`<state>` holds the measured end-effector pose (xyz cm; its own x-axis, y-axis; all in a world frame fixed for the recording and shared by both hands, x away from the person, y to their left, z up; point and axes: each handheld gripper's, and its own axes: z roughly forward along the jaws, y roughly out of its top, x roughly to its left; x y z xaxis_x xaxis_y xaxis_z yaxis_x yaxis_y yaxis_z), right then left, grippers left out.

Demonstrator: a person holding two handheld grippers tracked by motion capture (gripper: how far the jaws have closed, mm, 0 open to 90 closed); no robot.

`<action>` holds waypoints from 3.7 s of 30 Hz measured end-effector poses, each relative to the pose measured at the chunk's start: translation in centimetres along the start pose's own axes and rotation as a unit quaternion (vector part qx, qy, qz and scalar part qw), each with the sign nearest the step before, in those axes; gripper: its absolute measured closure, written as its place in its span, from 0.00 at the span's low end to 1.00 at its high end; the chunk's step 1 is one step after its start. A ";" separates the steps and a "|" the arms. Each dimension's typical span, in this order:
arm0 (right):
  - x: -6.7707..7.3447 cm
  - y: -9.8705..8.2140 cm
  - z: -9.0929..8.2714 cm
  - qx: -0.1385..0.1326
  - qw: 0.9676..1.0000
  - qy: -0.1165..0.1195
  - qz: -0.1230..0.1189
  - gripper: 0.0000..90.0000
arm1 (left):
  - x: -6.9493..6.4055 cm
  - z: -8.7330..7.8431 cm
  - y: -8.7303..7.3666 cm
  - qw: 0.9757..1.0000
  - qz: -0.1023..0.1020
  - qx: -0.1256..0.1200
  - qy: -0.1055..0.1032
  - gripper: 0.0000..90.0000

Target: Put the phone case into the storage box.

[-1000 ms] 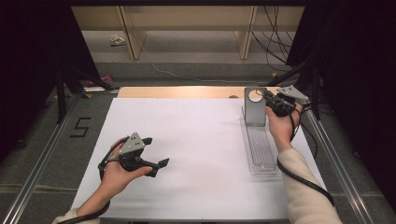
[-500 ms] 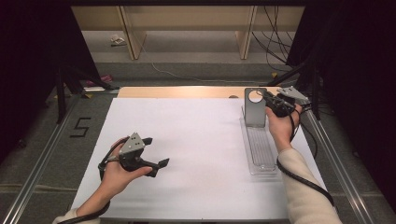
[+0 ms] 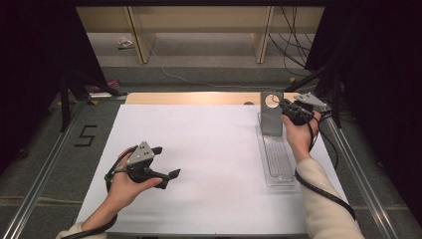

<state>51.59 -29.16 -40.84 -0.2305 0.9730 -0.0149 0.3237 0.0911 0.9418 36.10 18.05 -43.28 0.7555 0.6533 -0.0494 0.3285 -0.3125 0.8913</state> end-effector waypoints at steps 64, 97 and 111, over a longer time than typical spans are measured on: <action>4.8 -0.2 -7.9 0.051 0.992 0.109 -0.033 0.19 | 0.0 -0.3 0.1 1.000 -0.005 -0.006 0.001 0.00; 5.5 -3.0 -12.2 0.045 0.983 0.171 -0.051 0.19 | -0.1 -0.4 0.2 1.000 -0.008 -0.011 0.000 0.00; 5.7 -4.3 -13.6 0.041 0.980 0.187 -0.053 0.19 | -0.1 -0.5 0.2 1.000 -0.009 -0.011 -0.001 0.00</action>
<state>36.35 -26.86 -40.42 -0.5817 0.8129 0.0270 0.3484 0.2191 0.9114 35.86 18.27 -42.91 0.7508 0.6571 -0.0671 0.3300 -0.2852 0.8999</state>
